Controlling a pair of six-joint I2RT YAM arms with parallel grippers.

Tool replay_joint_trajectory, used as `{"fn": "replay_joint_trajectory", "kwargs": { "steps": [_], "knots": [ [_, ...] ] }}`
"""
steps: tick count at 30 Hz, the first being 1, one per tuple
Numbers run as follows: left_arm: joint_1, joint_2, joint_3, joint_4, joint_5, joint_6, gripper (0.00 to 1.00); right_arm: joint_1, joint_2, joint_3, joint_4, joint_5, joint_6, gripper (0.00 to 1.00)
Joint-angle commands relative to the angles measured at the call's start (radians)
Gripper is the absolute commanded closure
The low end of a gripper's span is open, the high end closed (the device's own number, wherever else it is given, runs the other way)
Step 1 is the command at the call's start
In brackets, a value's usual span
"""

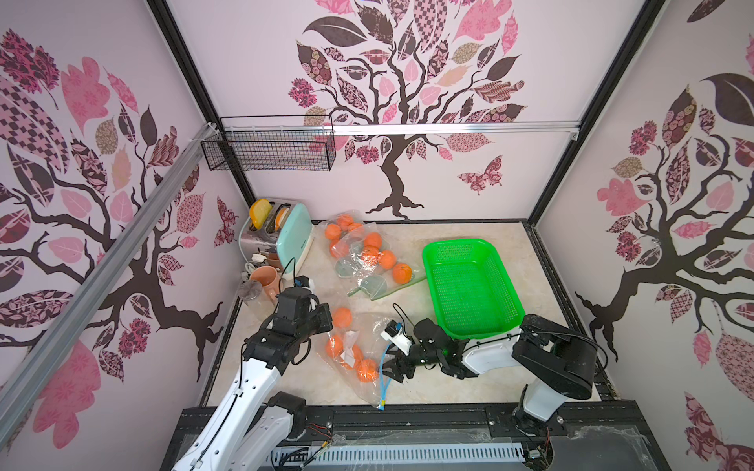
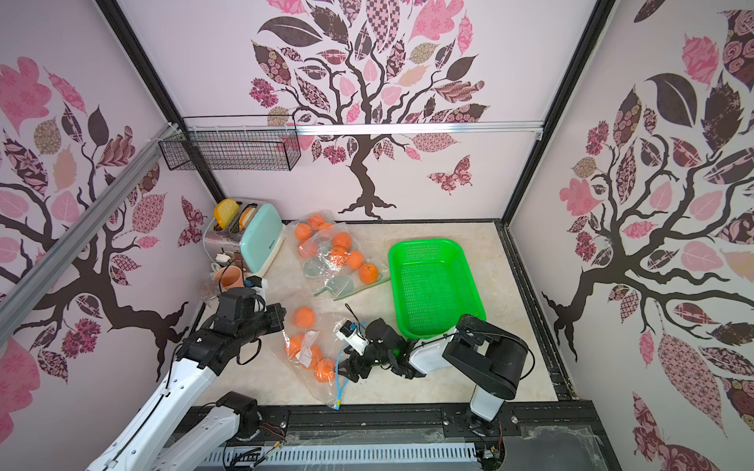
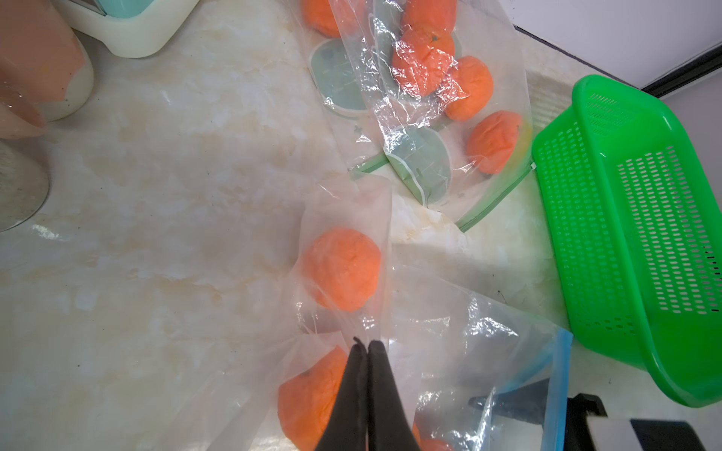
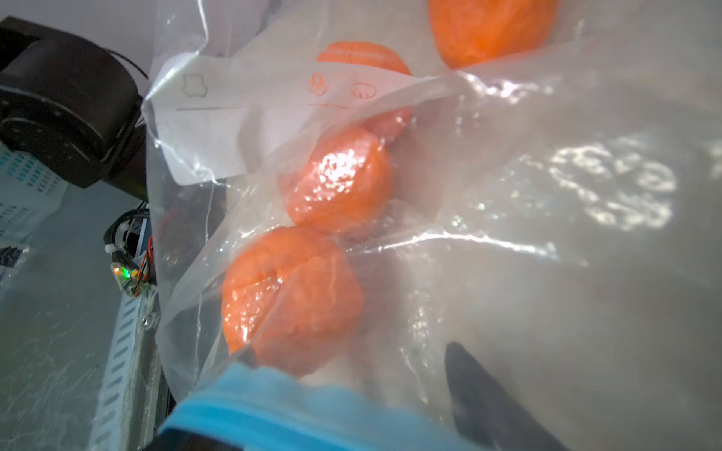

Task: Open the zip-top bag and take out the orange
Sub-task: Adjust the zipper food storage bag at the center of the board, then pick up the orange from the zipper food storage bag.

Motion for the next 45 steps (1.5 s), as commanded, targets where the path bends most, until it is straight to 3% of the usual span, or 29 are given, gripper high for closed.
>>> {"fn": "replay_joint_trajectory", "kwargs": {
  "steps": [1, 8, 13, 17, 21, 24, 31, 37, 41, 45],
  "knots": [
    [-0.003, -0.003, -0.013, 0.005, -0.003, -0.01, 1.0, 0.012, -0.01, 0.04, -0.021, 0.012, -0.047, 0.2],
    [-0.003, -0.016, -0.03, 0.028, 0.023, -0.052, 1.0, 0.044, -0.011, 0.088, -0.027, 0.066, -0.096, 0.16],
    [-0.002, -0.069, -0.093, 0.087, 0.002, -0.231, 1.0, 0.039, 0.042, 0.138, -0.037, 0.199, -0.147, 0.19],
    [-0.003, -0.109, -0.263, 0.32, -0.015, -0.411, 1.0, -0.017, 0.069, 0.168, -0.053, 0.235, -0.131, 0.23],
    [-0.006, -0.058, -0.371, 0.562, -0.163, -0.411, 1.0, -0.11, 0.067, 0.174, -0.052, 0.23, -0.082, 0.27],
    [-0.006, 0.055, -0.278, 0.486, -0.251, -0.313, 1.0, -0.126, 0.037, 0.148, -0.045, 0.205, -0.108, 0.29],
    [0.009, 0.122, -0.352, 0.412, -0.283, -0.456, 1.0, -0.102, 0.021, 0.038, 0.125, 0.038, -0.074, 0.24],
    [0.013, 0.076, -0.394, 0.288, -0.346, -0.561, 1.0, -0.023, 0.048, 0.07, 0.054, 0.0, -0.15, 0.22],
    [0.019, 0.102, -0.395, 0.25, -0.315, -0.577, 1.0, -0.019, 0.055, 0.063, 0.046, -0.004, -0.164, 0.25],
    [0.019, 0.125, -0.449, 0.332, -0.217, -0.621, 1.0, 0.006, 0.054, 0.064, 0.033, -0.016, -0.211, 0.24]
  ]
}}
